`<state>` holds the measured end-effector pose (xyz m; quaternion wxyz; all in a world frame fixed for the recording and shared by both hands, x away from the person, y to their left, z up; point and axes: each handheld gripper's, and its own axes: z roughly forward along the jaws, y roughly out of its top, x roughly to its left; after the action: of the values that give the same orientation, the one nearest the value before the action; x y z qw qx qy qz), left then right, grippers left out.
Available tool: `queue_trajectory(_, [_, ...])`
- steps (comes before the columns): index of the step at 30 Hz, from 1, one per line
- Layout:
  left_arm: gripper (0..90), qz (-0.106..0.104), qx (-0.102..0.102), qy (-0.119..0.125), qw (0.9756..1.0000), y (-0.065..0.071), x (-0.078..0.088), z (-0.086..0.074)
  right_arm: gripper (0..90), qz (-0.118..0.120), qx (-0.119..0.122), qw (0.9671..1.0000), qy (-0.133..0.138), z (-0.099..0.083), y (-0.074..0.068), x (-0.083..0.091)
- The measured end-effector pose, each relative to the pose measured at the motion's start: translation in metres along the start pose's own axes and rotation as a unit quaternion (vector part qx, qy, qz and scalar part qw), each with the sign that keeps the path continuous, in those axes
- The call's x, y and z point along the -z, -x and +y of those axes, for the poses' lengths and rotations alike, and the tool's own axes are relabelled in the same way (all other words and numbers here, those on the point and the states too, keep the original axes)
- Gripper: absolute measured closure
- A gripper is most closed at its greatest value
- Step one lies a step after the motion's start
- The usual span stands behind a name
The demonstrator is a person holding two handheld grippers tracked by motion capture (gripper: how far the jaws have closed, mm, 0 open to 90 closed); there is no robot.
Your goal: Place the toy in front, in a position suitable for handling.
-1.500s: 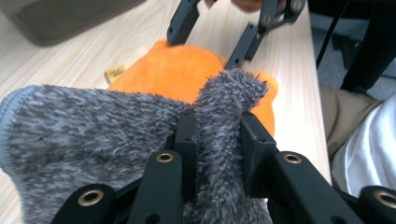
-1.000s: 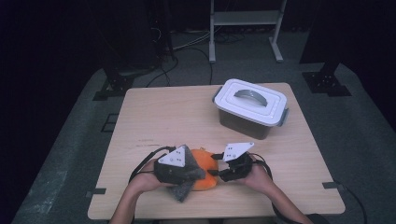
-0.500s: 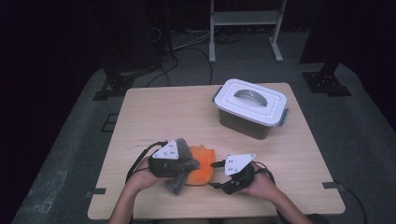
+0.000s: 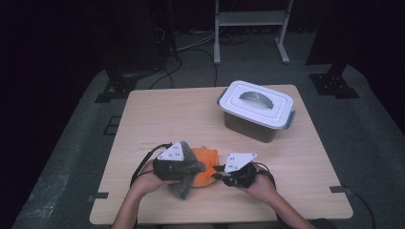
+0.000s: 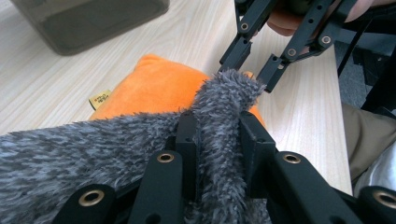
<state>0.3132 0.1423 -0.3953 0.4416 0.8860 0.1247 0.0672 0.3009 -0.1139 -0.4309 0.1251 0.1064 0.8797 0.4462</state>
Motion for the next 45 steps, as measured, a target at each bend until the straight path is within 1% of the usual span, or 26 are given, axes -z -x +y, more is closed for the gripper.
queue_trajectory(1, [72.9, 0.0, -0.002, 0.002, 1.0, 0.002, 0.001, 0.004, 75.0, 0.003, -0.002, 1.0, 0.002, 0.001, 0.0, 0.002])
queue_trajectory(3, [73.0, -0.003, -0.015, 0.004, 0.9999, 0.007, 0.001, 0.012, 75.1, 0.004, -0.006, 0.9999, 0.009, 0.003, 0.0, 0.006])
queue_trajectory(4, [73.0, -0.008, -0.021, 0.006, 0.9997, 0.009, 0.0, 0.017, 75.1, 0.006, -0.008, 0.9999, 0.011, 0.004, 0.0, 0.007])
queue_trajectory(6, [73.0, -0.018, -0.032, 0.007, 0.9993, 0.014, -0.004, 0.024, 75.1, 0.009, -0.006, 0.9998, 0.014, 0.006, -0.001, 0.009])
queue_trajectory(8, [73.0, -0.022, -0.036, 0.001, 0.9991, 0.016, -0.009, 0.026, 75.3, 0.015, -0.002, 0.9998, 0.013, 0.006, -0.002, 0.009])
queue_trajectory(10, [73.0, -0.027, -0.031, 0.004, 0.9991, 0.015, -0.013, 0.024, 75.6, 0.018, 0.0, 0.9998, 0.007, 0.004, -0.002, 0.01])
queue_trajectory(12, [73.5, -0.021, -0.03, 0.003, 0.9993, 0.013, -0.013, 0.022, 75.8, 0.023, -0.007, 0.9997, 0.009, 0.0, 0.0, 0.011])
queue_trajectory(13, [73.6, -0.016, -0.033, -0.002, 0.9993, 0.012, -0.012, 0.021, 75.9, 0.025, -0.009, 0.9996, 0.012, -0.001, 0.001, 0.012])
queue_trajectory(15, [73.9, -0.005, -0.029, -0.001, 0.9996, 0.008, -0.007, 0.019, 76.0, 0.027, -0.014, 0.9994, 0.015, -0.001, 0.002, 0.012])
queue_trajectory(17, [73.9, 0.01, -0.029, -0.008, 0.9995, 0.005, -0.003, 0.018, 76.0, 0.03, -0.021, 0.9991, 0.02, 0.0, 0.004, 0.011])
queue_trajectory(20, [73.8, 0.023, -0.023, -0.014, 0.9994, 0.001, 0.003, 0.014, 76.1, 0.031, -0.025, 0.9989, 0.024, 0.0, 0.006, 0.01])
queue_trajectory(22, [73.8, 0.026, -0.017, -0.015, 0.9994, -0.001, 0.006, 0.011, 76.1, 0.03, -0.025, 0.9989, 0.025, 0.0, 0.006, 0.01])
queue_trajectory(23, [73.8, 0.028, -0.018, -0.019, 0.9992, -0.002, 0.007, 0.011, 76.0, 0.03, -0.026, 0.9989, 0.025, 0.0, 0.006, 0.01])
queue_trajectory(25, [73.8, 0.028, -0.016, -0.018, 0.9993, -0.002, 0.006, 0.01, 76.0, 0.028, -0.028, 0.9988, 0.027, 0.0, 0.006, 0.011])
queue_trajectory(27, [73.8, 0.02, -0.017, -0.017, 0.9995, -0.001, 0.004, 0.011, 76.0, 0.027, -0.027, 0.9989, 0.026, 0.002, 0.006, 0.01])
queue_trajectory(28, [73.8, 0.014, -0.016, -0.012, 0.9997, 0.0, 0.004, 0.012, 76.0, 0.027, -0.027, 0.9989, 0.026, 0.002, 0.005, 0.01])
queue_trajectory(31, [73.8, -0.008, -0.017, 0.003, 0.9998, 0.004, 0.001, 0.016, 76.0, 0.028, -0.026, 0.999, 0.024, 0.003, 0.004, 0.01])
queue_trajectory(32, [73.8, -0.016, -0.019, 0.007, 0.9997, 0.006, 0.0, 0.018, 76.1, 0.028, -0.024, 0.999, 0.025, 0.003, 0.004, 0.009])
queue_trajectory(34, [73.7, -0.036, -0.021, 0.017, 0.999, 0.01, -0.005, 0.021, 76.0, 0.03, -0.029, 0.9988, 0.027, 0.003, 0.004, 0.009])
queue_trajectory(36, [73.6, -0.043, -0.026, 0.016, 0.9986, 0.013, -0.009, 0.023, 76.0, 0.032, -0.03, 0.9986, 0.028, 0.003, 0.004, 0.009])
queue_trajectory(38, [73.5, -0.046, -0.023, 0.017, 0.9985, 0.013, -0.01, 0.022, 76.0, 0.034, -0.03, 0.9987, 0.026, 0.001, 0.005, 0.01])
queue_trajectory(40, [73.5, -0.039, -0.022, 0.013, 0.9989, 0.011, -0.009, 0.02, 76.0, 0.037, -0.035, 0.9983, 0.028, 0.0, 0.005, 0.01])
queue_trajectory(42, [73.5, -0.031, -0.018, 0.012, 0.9993, 0.008, -0.005, 0.018, 76.0, 0.036, -0.035, 0.9984, 0.028, 0.0, 0.006, 0.01])
queue_trajectory(44, [73.5, -0.012, -0.017, 0.006, 0.9998, 0.005, -0.001, 0.016, 76.0, 0.036, -0.034, 0.9984, 0.027, 0.0, 0.006, 0.011])
queue_trajectory(45, [73.4, -0.006, -0.015, 0.006, 0.9999, 0.003, 0.002, 0.015, 76.1, 0.036, -0.034, 0.9984, 0.026, -0.001, 0.007, 0.011])
